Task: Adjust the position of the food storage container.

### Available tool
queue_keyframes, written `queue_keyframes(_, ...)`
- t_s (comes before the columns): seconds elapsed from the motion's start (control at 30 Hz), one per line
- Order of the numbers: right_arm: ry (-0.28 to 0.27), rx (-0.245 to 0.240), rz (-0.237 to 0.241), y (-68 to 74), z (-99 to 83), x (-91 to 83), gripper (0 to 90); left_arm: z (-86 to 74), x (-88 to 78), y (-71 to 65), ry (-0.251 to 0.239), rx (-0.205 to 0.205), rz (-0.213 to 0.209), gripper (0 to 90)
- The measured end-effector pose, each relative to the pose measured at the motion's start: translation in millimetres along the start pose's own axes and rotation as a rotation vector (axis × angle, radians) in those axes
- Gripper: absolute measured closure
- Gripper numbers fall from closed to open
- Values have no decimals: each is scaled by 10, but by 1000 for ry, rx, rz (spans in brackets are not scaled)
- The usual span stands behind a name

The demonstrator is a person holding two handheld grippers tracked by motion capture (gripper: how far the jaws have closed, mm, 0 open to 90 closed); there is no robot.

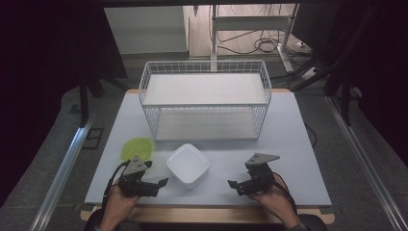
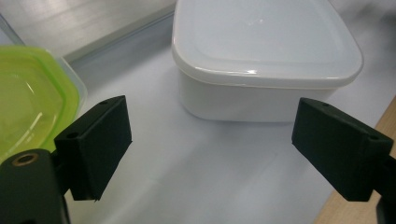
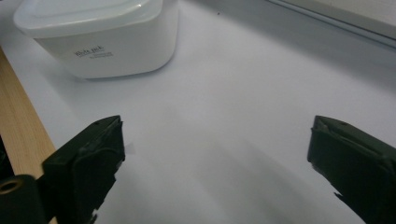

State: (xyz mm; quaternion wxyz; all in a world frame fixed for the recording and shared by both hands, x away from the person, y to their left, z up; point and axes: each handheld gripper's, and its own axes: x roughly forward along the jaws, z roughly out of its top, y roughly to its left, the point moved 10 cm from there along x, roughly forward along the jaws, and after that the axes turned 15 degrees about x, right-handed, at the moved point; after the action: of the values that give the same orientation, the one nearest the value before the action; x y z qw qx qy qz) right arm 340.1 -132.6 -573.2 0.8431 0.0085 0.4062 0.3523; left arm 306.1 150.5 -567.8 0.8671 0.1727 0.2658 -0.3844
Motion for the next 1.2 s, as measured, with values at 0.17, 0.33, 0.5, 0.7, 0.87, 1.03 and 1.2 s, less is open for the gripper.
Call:
queue_keyframes(0.17, -18, 35, 5, -53, 39, -28, 111, -10, -13, -1, 14, -8, -4, 90)
queue_keyframes(0.33, -16, 43, 11, -67, 38, -30, 131, 16, -4, -39, 3, 1, -21, 121)
queue_keyframes(0.5, -5, 35, 15, -43, 18, -8, 154, 44, -24, -51, -20, 10, -26, 213)
queue_keyframes(0.7, -11, 37, 22, -44, 26, -8, 174, 33, 0, -42, -21, -4, -36, 420)
queue_keyframes(0.87, -11, 35, 22, -54, 25, -10, 178, -13, 57, -8, 18, -22, -16, 650)
queue_keyframes(1.03, -2, 31, 18, -61, 12, 2, 182, -52, 115, 70, 55, -46, 16, 815)
queue_keyframes(1.2, 10, 29, 16, -70, -2, 16, 192, -64, 226, 148, 90, -68, 45, 868)
